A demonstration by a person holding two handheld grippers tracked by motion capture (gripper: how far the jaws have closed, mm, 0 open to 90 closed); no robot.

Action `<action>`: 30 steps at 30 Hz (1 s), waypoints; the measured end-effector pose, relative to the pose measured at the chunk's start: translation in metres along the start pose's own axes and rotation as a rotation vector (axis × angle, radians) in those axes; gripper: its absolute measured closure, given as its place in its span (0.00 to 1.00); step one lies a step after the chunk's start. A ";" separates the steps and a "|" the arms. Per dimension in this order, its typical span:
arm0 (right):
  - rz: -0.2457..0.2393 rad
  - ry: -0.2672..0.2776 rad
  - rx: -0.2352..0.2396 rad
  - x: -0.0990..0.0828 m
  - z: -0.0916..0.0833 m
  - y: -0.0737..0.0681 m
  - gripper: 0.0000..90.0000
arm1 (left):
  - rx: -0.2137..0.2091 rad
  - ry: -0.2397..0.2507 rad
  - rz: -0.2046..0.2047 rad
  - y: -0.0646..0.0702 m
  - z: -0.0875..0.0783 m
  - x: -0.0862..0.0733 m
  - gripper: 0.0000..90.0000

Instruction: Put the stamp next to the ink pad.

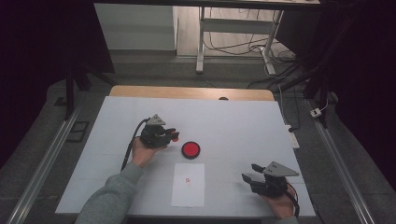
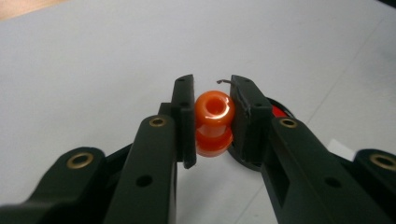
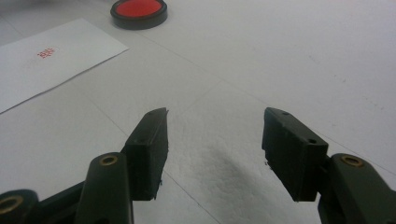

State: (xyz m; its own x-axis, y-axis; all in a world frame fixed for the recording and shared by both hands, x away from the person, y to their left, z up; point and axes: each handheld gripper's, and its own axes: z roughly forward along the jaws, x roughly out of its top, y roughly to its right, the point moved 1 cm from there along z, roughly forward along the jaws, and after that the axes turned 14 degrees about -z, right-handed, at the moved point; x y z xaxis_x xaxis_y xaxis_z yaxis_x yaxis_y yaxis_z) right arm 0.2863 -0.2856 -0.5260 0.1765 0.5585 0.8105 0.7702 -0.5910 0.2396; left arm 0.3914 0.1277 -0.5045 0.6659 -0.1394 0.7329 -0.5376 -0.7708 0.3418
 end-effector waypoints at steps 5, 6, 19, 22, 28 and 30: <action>0.000 0.000 0.006 0.000 0.001 0.000 0.45 | 0.028 -0.009 -0.008 -0.007 0.008 -0.002 0.80; 0.000 0.000 0.007 0.000 0.001 0.000 0.45 | 0.033 -0.010 -0.011 -0.008 0.010 -0.002 0.80; -0.003 -0.004 0.011 -0.001 0.001 0.000 0.45 | 0.076 -0.053 0.003 -0.013 0.023 -0.009 0.80; -0.003 -0.002 0.011 -0.001 0.002 0.000 0.45 | 0.091 -0.060 0.019 -0.013 0.025 -0.010 0.79; -0.005 -0.004 0.011 -0.001 0.001 0.000 0.45 | 0.098 -0.071 0.013 -0.016 0.028 -0.016 0.79; -0.005 -0.004 0.010 -0.001 0.001 0.000 0.45 | 0.097 -0.061 0.012 -0.016 0.028 -0.018 0.79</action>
State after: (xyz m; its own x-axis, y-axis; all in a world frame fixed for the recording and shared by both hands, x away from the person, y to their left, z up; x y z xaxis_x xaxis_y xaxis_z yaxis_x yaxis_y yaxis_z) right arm 0.2867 -0.2853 -0.5273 0.1753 0.5640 0.8070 0.7774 -0.5822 0.2380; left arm 0.4025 0.1253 -0.5396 0.6918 -0.1839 0.6983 -0.4947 -0.8252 0.2727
